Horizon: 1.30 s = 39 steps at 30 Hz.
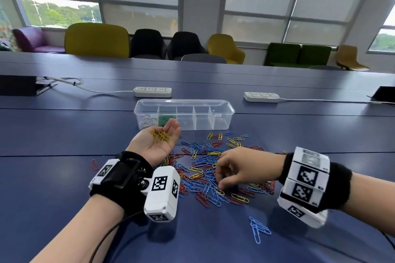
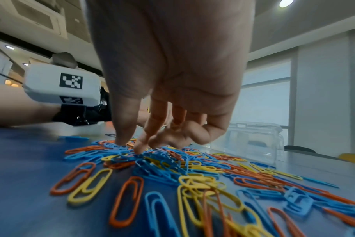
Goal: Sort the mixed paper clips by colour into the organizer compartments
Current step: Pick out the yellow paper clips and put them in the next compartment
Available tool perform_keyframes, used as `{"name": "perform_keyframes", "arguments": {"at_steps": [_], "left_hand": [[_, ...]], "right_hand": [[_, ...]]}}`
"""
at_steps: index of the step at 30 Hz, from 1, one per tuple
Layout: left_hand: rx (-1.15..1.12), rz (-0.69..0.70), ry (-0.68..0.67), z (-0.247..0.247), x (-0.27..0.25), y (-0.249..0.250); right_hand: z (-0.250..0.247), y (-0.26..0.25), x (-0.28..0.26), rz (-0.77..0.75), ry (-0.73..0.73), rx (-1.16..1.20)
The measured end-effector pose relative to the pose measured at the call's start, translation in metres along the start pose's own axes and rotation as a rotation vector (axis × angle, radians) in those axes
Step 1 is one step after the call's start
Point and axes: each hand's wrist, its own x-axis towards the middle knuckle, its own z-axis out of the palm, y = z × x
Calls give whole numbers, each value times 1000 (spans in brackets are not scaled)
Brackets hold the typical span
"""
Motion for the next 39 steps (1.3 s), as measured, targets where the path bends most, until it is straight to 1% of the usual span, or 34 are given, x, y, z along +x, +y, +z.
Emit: {"name": "perform_keyframes", "arguments": {"at_steps": [2,5,9,13,19,23,26,31,33,34,36,39], "left_hand": [[30,21,-20,-1,-3,0],[79,20,-20,-3,-6,-1],[98,10,-32,-1,-5,-3],[110,-14,-50,0,-7,-6],[164,-47,-54,-3,-6,-7],[153,-38,-55,-6,-3,-7],[141,-45,-66,-7,-3,-8],[132,-87,-117,-4,-7,-9],[141,-110,-126,-3,-8,-10],[145,-119,-122,-3,-8,-10],[152,-130,-109,-3,-6,-12],[158,-130,-76,0,-5,-18]], "right_hand": [[4,-2,5,33,-1,-35],[6,-2,8,32,33,-102],[5,-1,6,51,27,-148],[5,1,3,35,58,-139],[-2,3,-4,36,119,-47],[-3,-2,-3,25,69,-93],[-1,-7,4,80,-4,-92],[-1,-7,10,108,-80,-37],[-5,-7,8,113,-95,-54],[-10,-7,7,116,-76,-67],[-23,-11,6,103,12,-56],[-43,-26,18,19,217,-13]]}}
